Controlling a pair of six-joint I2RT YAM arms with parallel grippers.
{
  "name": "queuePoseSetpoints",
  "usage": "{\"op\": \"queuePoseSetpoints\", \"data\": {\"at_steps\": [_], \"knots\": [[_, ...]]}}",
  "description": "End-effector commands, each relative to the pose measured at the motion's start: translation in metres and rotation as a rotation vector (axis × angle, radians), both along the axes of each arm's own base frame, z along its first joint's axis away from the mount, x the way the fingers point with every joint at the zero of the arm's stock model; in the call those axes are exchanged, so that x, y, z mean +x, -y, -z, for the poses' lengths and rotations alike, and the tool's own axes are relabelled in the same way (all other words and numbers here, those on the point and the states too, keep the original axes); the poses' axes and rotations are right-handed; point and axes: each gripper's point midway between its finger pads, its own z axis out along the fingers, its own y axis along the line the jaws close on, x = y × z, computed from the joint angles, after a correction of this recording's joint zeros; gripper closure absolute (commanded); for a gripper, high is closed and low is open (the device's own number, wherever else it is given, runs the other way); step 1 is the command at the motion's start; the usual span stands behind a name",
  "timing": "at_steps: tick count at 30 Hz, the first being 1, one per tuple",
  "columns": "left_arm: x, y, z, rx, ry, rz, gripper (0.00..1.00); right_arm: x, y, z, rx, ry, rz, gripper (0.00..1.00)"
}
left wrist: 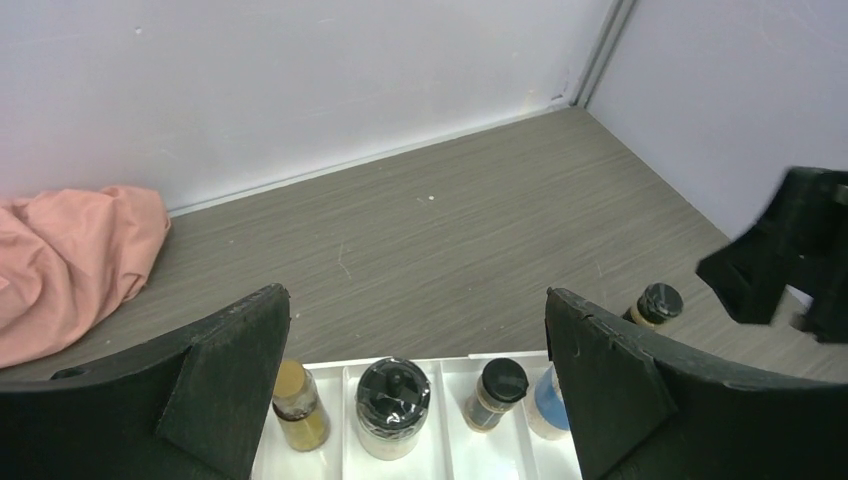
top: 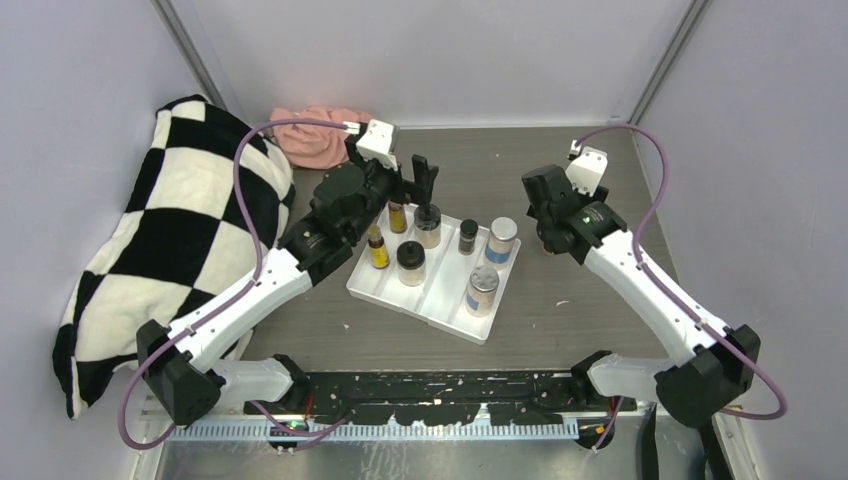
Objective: Organize the condiment bottles
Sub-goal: Pick up the bottle from the center of the board.
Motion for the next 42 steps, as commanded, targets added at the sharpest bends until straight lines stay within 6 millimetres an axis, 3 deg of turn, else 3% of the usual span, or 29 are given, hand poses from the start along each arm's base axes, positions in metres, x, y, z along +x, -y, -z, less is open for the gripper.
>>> {"op": "queuePoseSetpoints", "data": {"at_steps": [1,14,27,42], "knots": [[-0.006,0.01,-0.016,-0.011,0.019,0.061,0.0,0.023,-0.003,0.026,0.129,-0.064,0.004,0.27],[-0.007,0.01,-0.008,-0.004,0.013,0.066,0.0,0.049,0.012,0.062,0.208,-0.174,0.105,0.28],[-0.009,0.007,-0.006,-0.004,0.012,0.064,0.0,0.044,0.036,0.092,0.262,-0.223,0.199,0.3],[-0.004,0.008,-0.001,-0.002,0.004,0.06,0.0,0.048,0.034,0.122,0.299,-0.274,0.204,0.34]]}}
